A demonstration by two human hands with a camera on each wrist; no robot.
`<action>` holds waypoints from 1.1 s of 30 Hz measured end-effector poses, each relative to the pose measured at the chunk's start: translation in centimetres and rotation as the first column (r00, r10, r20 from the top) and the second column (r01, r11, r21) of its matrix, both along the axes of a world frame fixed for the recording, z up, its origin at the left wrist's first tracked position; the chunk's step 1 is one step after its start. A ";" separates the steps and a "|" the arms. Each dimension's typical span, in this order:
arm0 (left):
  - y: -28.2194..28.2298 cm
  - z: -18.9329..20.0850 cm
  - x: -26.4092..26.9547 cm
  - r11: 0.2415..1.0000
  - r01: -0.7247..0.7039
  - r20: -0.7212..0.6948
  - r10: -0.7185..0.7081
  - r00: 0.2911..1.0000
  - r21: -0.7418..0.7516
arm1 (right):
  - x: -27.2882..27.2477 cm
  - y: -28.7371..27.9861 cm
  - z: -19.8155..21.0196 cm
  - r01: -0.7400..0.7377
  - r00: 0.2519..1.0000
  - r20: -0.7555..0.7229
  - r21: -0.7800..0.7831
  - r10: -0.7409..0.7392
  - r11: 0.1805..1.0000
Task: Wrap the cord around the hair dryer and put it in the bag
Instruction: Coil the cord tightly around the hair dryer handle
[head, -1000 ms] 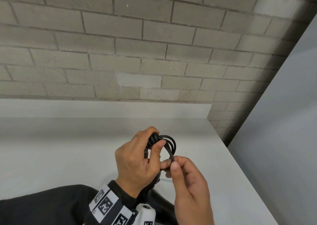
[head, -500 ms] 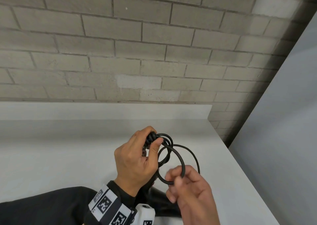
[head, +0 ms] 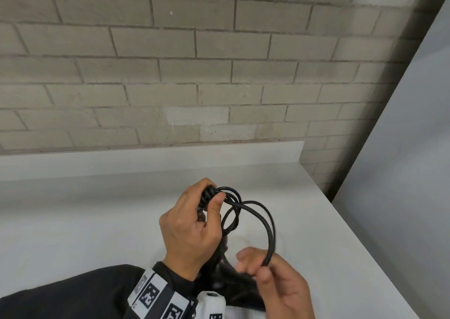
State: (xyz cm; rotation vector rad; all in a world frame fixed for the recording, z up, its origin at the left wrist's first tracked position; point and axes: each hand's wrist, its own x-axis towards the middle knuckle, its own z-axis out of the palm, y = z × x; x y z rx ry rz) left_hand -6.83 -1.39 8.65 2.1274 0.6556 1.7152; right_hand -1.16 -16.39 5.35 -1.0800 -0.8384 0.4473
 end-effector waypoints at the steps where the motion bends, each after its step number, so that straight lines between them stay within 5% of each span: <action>1: 0.2 0.1 -0.2 1.000 -0.011 0.000 0.011 1.000 -0.011 | 0.2 -1.0 -0.2 -0.074 0.993 -0.088 0.024 0.075 0.997; 3: 0.5 0.2 -0.6 1.000 -0.019 -0.015 0.019 1.000 0.001 | -0.1 -1.4 -0.1 -0.112 0.946 -0.303 0.028 0.116 0.993; 5: 0.4 0.0 -1.0 0.999 0.005 -0.041 -0.004 0.999 0.039 | 0.5 -2.0 0.3 0.010 0.903 -0.429 0.055 0.015 0.998; 8: -0.3 -0.2 -1.6 0.998 0.049 -0.040 -0.048 0.998 0.040 | 3.3 -3.7 0.4 -0.169 0.964 -0.233 -0.159 0.130 0.973; 10: -0.7 -0.3 -1.8 0.997 0.055 -0.045 -0.052 0.998 0.051 | 4.8 -4.8 -0.8 -0.164 0.971 -0.208 -0.217 0.119 0.962; 13: -1.2 -0.1 -1.7 0.997 0.056 -0.066 -0.052 0.996 0.050 | 5.8 -5.6 -1.0 0.126 0.987 -0.038 -0.408 -0.155 0.904; 16: -1.4 -0.2 -1.4 0.998 0.043 -0.024 -0.044 0.999 -0.042 | 5.5 -4.2 -1.1 0.481 0.875 0.206 -0.293 -0.437 0.826; 19: -1.4 -0.4 -1.1 0.997 0.001 -0.039 -0.004 0.999 -0.077 | 4.7 -3.5 0.4 0.648 0.710 0.416 -0.067 -0.569 0.759; 24: -1.3 -0.3 -0.6 0.997 -0.029 -0.044 0.025 0.999 -0.076 | 0.0 -1.6 3.4 0.495 0.736 0.585 -0.122 -0.341 0.860; 28: -1.5 -0.4 0.0 0.998 -0.034 -0.034 0.032 0.999 -0.061 | -1.8 1.3 1.7 0.178 0.957 0.286 -0.444 -0.049 0.879; 33: -1.2 -0.5 0.0 0.997 -0.045 -0.051 0.041 0.998 -0.067 | -0.9 1.8 2.6 -0.130 0.991 -0.082 -0.517 0.102 0.846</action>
